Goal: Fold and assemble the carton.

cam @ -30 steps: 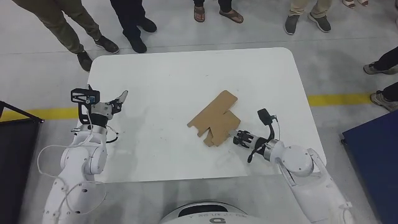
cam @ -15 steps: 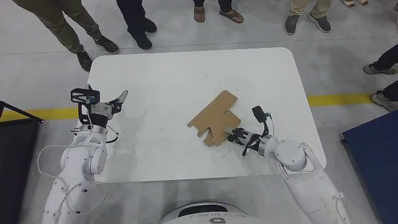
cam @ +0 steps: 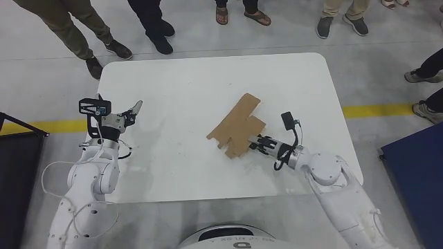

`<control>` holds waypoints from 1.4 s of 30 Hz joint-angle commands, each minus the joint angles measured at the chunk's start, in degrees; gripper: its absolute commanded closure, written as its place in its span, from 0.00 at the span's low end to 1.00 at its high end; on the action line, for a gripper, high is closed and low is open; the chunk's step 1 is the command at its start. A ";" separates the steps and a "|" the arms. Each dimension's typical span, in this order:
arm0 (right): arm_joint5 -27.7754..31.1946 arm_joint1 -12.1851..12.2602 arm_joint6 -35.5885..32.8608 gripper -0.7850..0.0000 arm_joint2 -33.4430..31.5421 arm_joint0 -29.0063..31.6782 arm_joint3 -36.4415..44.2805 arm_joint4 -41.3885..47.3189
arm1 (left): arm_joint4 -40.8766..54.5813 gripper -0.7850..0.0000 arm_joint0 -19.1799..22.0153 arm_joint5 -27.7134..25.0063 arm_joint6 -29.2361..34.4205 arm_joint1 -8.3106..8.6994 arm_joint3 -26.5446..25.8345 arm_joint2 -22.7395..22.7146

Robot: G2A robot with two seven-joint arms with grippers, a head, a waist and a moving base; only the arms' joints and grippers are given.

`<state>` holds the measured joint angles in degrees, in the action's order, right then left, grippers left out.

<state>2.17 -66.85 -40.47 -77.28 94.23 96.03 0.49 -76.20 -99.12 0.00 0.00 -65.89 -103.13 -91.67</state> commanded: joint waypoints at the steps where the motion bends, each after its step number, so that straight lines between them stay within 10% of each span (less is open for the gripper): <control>1: 3.58 0.33 -0.68 1.00 -1.76 0.94 0.93 0.61 | 0.00 0.00 0.00 0.00 0.00 0.00 0.00 0.00; 12: 7.53 0.56 -4.41 1.00 -2.78 1.84 1.85 4.83 | 0.00 0.00 0.00 0.00 0.00 0.00 0.00 0.00; 27: 35.27 -0.55 -26.37 1.00 -2.91 -6.29 -5.38 52.80 | 0.00 0.00 0.00 0.00 0.00 0.00 0.00 0.00; 42: 51.42 0.34 -10.22 1.00 -4.95 -3.40 1.21 31.01 | 0.00 0.00 0.00 0.00 0.00 0.00 0.00 0.00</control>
<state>53.08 -66.63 -51.20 -82.22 90.72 97.06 32.36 -76.20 -99.12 0.00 0.00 -65.89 -103.13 -91.67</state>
